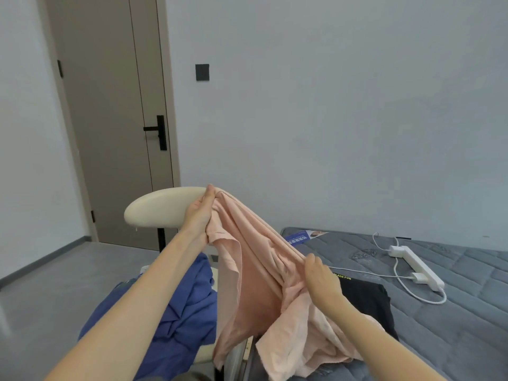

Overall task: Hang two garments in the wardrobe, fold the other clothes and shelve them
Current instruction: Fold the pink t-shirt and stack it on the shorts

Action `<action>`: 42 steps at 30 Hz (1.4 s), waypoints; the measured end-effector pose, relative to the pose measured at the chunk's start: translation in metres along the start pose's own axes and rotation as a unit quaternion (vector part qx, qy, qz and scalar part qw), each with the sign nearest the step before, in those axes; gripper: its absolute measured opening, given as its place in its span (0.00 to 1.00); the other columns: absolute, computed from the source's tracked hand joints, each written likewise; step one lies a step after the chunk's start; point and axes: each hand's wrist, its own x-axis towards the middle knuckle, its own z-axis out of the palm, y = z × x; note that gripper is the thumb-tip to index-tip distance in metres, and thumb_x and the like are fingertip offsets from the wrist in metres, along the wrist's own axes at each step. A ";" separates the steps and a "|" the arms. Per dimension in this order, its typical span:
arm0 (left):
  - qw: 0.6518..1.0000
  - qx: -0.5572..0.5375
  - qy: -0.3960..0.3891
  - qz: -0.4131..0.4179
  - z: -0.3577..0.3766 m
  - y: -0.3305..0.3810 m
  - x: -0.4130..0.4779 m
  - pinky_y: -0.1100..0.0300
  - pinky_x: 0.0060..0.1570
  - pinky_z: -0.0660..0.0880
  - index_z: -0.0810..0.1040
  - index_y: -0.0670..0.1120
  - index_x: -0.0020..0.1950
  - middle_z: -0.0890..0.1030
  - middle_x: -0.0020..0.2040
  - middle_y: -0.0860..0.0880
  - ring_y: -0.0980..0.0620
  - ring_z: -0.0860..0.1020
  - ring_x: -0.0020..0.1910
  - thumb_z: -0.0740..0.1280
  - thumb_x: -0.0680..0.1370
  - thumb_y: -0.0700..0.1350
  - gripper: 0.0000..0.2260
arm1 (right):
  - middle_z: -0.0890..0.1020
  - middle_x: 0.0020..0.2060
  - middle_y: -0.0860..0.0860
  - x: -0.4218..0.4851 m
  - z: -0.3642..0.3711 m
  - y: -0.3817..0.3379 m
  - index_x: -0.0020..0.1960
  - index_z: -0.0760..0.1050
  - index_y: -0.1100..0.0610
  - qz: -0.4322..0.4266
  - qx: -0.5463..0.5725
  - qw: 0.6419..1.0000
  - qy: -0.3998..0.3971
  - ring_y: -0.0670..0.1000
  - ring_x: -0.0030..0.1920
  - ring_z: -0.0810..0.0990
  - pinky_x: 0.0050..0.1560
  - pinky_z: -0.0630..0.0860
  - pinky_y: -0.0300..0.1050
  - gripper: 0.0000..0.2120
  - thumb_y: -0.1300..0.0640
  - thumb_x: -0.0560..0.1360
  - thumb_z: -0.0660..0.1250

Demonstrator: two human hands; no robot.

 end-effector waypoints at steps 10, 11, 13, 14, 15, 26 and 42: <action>0.998 0.014 0.036 0.049 -0.023 0.012 0.011 0.60 0.41 0.74 0.77 0.48 0.38 0.77 0.37 0.50 0.53 0.75 0.39 0.64 0.78 0.56 0.14 | 0.78 0.50 0.61 0.037 -0.042 0.013 0.57 0.74 0.67 0.186 0.458 0.866 0.073 0.56 0.50 0.74 0.49 0.69 0.49 0.15 0.63 0.81 0.50; 0.998 0.017 0.045 0.050 -0.025 0.011 0.012 0.60 0.39 0.74 0.77 0.48 0.37 0.75 0.36 0.50 0.53 0.74 0.38 0.64 0.78 0.57 0.15 | 0.77 0.49 0.59 0.040 -0.052 0.011 0.55 0.73 0.66 0.187 0.481 0.850 0.105 0.56 0.50 0.74 0.48 0.67 0.48 0.14 0.61 0.82 0.50; 0.996 0.016 0.071 0.049 -0.030 0.010 0.012 0.58 0.42 0.73 0.75 0.48 0.36 0.73 0.37 0.49 0.51 0.72 0.40 0.64 0.78 0.57 0.16 | 0.75 0.44 0.53 0.044 -0.072 0.009 0.51 0.71 0.62 0.156 0.497 0.834 0.185 0.55 0.48 0.73 0.43 0.61 0.44 0.13 0.59 0.83 0.50; 0.995 0.017 0.082 0.050 -0.032 0.011 0.013 0.57 0.44 0.73 0.74 0.49 0.36 0.72 0.37 0.49 0.51 0.72 0.42 0.64 0.78 0.58 0.16 | 0.74 0.41 0.49 0.044 -0.082 0.008 0.52 0.72 0.61 0.122 0.491 0.831 0.233 0.53 0.46 0.72 0.41 0.59 0.42 0.12 0.58 0.83 0.51; 0.994 0.020 0.091 0.056 -0.034 0.013 0.013 0.56 0.46 0.73 0.73 0.49 0.36 0.73 0.37 0.50 0.51 0.72 0.42 0.63 0.78 0.58 0.16 | 0.73 0.40 0.47 0.043 -0.092 0.007 0.52 0.72 0.60 0.083 0.478 0.829 0.280 0.52 0.44 0.71 0.40 0.59 0.40 0.12 0.58 0.83 0.52; 0.919 0.235 0.140 0.283 -0.041 0.012 0.006 0.62 0.33 0.61 0.72 0.40 0.44 0.69 0.34 0.47 0.51 0.64 0.34 0.56 0.82 0.50 0.15 | 0.71 0.46 0.51 0.022 -0.107 0.032 0.53 0.71 0.55 -0.092 0.037 0.952 0.290 0.54 0.49 0.68 0.50 0.59 0.48 0.23 0.37 0.76 0.52; 0.856 0.122 0.087 0.495 0.074 0.180 -0.041 0.60 0.35 0.63 0.73 0.40 0.43 0.69 0.33 0.50 0.56 0.65 0.32 0.59 0.81 0.52 0.16 | 0.70 0.46 0.52 0.000 -0.351 0.059 0.48 0.77 0.49 -0.059 0.073 0.790 0.606 0.55 0.52 0.67 0.50 0.54 0.47 0.12 0.44 0.79 0.60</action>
